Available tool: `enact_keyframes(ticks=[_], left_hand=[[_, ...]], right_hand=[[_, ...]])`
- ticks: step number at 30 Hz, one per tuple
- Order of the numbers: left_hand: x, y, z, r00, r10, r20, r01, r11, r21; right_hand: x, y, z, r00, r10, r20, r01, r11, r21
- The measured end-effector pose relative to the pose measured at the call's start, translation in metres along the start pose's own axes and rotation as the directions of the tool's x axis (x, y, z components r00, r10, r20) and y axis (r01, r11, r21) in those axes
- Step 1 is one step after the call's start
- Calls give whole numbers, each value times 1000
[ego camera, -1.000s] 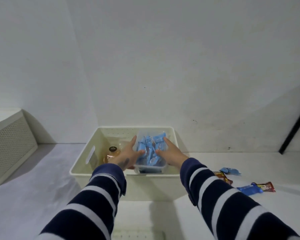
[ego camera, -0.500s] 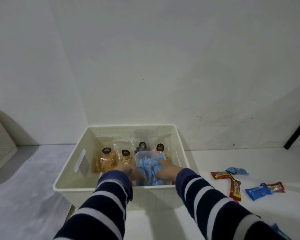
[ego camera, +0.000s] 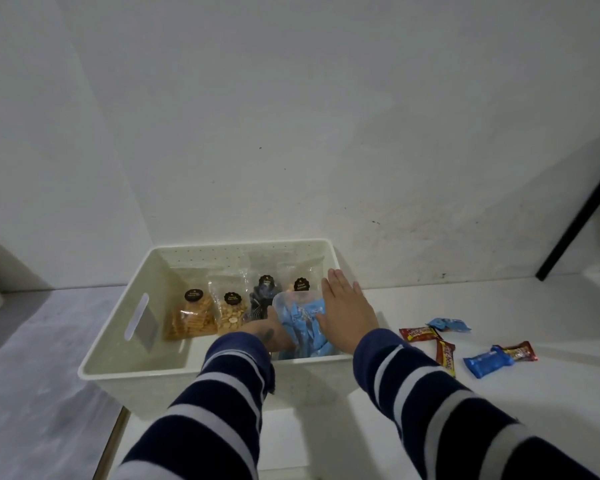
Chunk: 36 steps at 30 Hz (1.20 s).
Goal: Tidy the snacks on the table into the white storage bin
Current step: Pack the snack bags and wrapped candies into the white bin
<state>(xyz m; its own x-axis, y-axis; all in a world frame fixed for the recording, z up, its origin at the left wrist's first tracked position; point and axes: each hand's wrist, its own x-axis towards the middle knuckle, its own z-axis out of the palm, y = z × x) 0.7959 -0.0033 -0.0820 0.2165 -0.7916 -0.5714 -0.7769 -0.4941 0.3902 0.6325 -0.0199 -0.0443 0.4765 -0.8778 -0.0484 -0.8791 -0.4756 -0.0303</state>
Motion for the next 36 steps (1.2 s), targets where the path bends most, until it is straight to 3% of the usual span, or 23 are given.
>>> enact_keyframes(ticks=[4, 7, 9, 11, 20, 30, 36], left_hand=[[-29, 20, -6, 997, 72, 39, -72, 997, 2], [-55, 39, -15, 980, 191, -47, -195, 977, -82], [-69, 54, -16, 972, 200, -124, -210, 975, -72], [-79, 72, -11, 964, 197, -178, -206, 978, -28], [-155, 177, 69, 848, 459, -263, -450, 888, 97], [-193, 212, 209, 908, 385, -167, -379, 923, 68], [-195, 189, 309, 929, 311, -199, -275, 942, 192]], right_hand=[[-6, 3, -11, 999, -30, 27, 28, 998, 59], [-20, 13, -24, 998, -62, 22, 59, 992, 110], [-34, 23, -32, 998, -55, 17, 52, 990, 129], [-52, 39, -36, 1000, -25, 17, 22, 988, 150], [-150, 155, -28, 977, 151, 152, -179, 964, 195], [-261, 262, 19, 946, 59, 319, -126, 973, 191], [-315, 286, 82, 938, 51, 343, -107, 984, 145]])
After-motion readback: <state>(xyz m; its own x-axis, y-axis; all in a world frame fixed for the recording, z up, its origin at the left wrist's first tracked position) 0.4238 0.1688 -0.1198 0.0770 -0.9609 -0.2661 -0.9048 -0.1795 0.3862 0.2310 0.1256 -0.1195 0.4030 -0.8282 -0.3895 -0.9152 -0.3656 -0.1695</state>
